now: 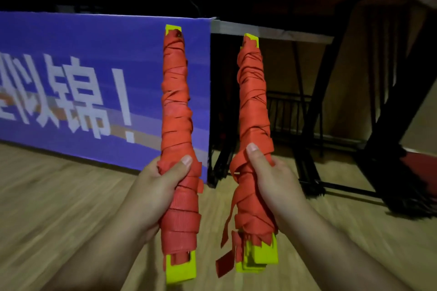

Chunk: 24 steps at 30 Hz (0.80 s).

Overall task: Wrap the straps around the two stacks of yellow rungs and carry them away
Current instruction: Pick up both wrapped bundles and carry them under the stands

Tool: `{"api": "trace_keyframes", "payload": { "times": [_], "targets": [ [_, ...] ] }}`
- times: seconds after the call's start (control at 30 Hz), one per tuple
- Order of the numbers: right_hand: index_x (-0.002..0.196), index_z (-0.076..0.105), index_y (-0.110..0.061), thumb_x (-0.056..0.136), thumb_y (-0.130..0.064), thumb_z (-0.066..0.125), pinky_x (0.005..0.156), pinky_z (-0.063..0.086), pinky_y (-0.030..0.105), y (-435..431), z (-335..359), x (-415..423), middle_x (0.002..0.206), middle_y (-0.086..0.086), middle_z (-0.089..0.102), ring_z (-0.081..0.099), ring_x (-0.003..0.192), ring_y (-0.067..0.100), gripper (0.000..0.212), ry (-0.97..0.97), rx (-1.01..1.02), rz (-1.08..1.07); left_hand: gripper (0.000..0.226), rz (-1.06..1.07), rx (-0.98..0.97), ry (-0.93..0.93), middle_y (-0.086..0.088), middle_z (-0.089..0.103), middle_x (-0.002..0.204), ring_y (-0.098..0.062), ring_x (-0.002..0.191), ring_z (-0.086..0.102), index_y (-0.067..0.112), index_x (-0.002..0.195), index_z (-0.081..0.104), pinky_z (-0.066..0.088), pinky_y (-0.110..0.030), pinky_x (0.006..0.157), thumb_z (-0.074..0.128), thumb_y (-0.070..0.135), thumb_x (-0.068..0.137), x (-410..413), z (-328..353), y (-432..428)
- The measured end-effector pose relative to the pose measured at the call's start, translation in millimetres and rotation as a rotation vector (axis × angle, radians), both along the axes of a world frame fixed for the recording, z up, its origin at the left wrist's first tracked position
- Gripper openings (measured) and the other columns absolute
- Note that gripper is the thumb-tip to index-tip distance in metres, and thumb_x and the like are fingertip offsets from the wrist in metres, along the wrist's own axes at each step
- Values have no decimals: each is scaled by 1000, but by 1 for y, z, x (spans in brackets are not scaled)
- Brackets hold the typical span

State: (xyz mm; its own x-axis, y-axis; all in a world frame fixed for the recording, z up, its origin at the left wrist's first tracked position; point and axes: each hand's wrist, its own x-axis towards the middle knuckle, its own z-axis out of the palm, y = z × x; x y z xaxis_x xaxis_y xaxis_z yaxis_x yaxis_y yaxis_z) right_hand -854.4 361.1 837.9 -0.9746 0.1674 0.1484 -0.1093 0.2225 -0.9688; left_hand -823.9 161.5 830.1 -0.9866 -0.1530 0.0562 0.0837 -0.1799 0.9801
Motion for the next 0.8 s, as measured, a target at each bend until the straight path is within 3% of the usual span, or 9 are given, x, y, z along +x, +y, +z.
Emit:
{"api": "trace_keyframes", "payload": {
  "times": [0.2,0.37,0.57,0.8],
  "targets": [
    [88,75,-18,79,-72,61,81,60,48,94,26,-98,78,-1,76,74,75,19,56,-6,-26,-63,42,-98,-4,-33,-32,70,93,-29,64,66,4,105,66,58,-39,59,69,37,80,-100,32,90],
    [93,73,-21,81,-71,61,76,62,42,154,53,-178,80,-1,76,74,73,19,53,31,-22,-110,32,-187,-6,-7,-23,69,80,-27,58,64,5,104,67,57,-45,62,67,33,90,-195,55,147],
    [83,74,-16,79,-69,65,81,60,53,218,88,-292,78,6,77,74,76,29,55,74,-40,-206,39,-272,24,60,-23,68,80,-30,64,64,1,115,63,57,-43,63,65,33,93,-349,79,204],
    [85,73,-15,84,-62,64,77,62,44,293,105,-409,77,5,76,75,70,23,48,80,1,-278,41,-354,115,51,-24,65,78,-27,57,64,-2,120,59,56,-37,51,64,30,94,-507,98,282]
  ]
}}
